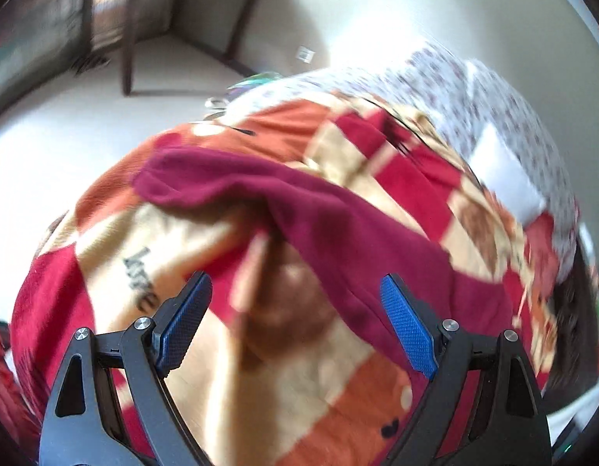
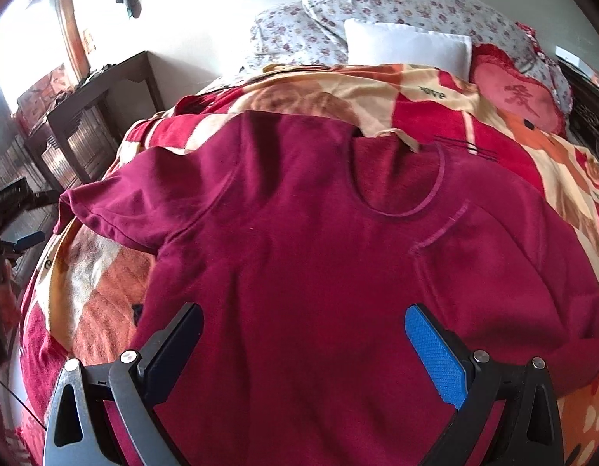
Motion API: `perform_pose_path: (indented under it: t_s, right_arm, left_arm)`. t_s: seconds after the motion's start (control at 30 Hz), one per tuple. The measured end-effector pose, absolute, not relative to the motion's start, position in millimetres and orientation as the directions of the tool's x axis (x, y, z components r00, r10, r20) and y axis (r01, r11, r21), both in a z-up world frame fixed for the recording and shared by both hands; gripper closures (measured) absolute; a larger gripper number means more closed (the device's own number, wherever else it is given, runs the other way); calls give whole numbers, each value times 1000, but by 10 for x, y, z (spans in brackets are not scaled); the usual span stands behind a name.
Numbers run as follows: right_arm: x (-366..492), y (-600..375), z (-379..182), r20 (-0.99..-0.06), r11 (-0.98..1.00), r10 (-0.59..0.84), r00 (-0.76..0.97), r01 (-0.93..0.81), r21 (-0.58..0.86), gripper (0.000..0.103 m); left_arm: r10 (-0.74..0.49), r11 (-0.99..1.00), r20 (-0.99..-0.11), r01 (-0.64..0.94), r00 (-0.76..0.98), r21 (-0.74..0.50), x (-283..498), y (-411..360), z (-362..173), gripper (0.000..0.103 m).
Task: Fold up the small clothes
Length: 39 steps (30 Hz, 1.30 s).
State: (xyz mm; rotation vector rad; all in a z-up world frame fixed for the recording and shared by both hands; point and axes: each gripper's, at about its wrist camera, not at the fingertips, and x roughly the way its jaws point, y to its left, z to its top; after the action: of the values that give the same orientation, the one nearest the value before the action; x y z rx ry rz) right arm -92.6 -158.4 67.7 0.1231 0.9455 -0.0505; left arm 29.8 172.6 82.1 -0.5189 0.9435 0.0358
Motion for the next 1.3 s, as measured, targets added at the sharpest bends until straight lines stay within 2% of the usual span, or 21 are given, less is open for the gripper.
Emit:
perform_pose_path:
  t_s: [0.17,0.3,0.5,0.6,0.67,0.7,0.73,0.87,0.93,1.1,1.3]
  right_arm:
    - [-834,-1445,652,-817,995,27,576,67,79,0]
    - [-789,-1369,610,-827,996,33,562,49,72,0]
    - [-722,-1324,537,-841,996,40,540,44,76,0]
    - [-697,-1318,509,-846,996,43,532,42,77,0]
    - [-687,-1324,499,-847,996,42,529,45,78,0]
    - [-686,-1333,496,-848,996,43,528,48,81,0]
    - [-691,-1346,499,-847,995,46,530,51,86,0]
    - [-751,-1437,545,-831,991,53,554,72,111,0]
    - [-776,-1514,560,-827,988,51,560,93,125,0]
    - [-829,-1725,599,-819,974,53,572,153,169,0]
    - [-975,-1999,677,-803,961,25,595,208,184,0]
  left_arm:
    - [-216,793,-771,-352,599,-496,435,2186,644,14]
    - [-282,671,-744,-429,606,-605,523,2490,434,14]
    - [-273,628,-736,-465,620,-624,646,2626,277,17]
    - [-275,642,-728,-444,628,-625,708,2622,246,33]
    - [-268,664,-724,-423,635,-617,762,2628,236,77]
    - [-266,672,-729,-420,631,-609,787,2640,221,87]
    - [-256,676,-732,-424,632,-602,801,2657,220,92]
    - [-230,703,-692,-375,685,-605,791,2639,445,96]
    - [-237,738,-646,-298,725,-605,748,2524,716,97]
    - [-348,787,-535,-71,770,-613,641,2002,1369,97]
    - [-517,805,-493,203,699,-557,444,974,1767,97]
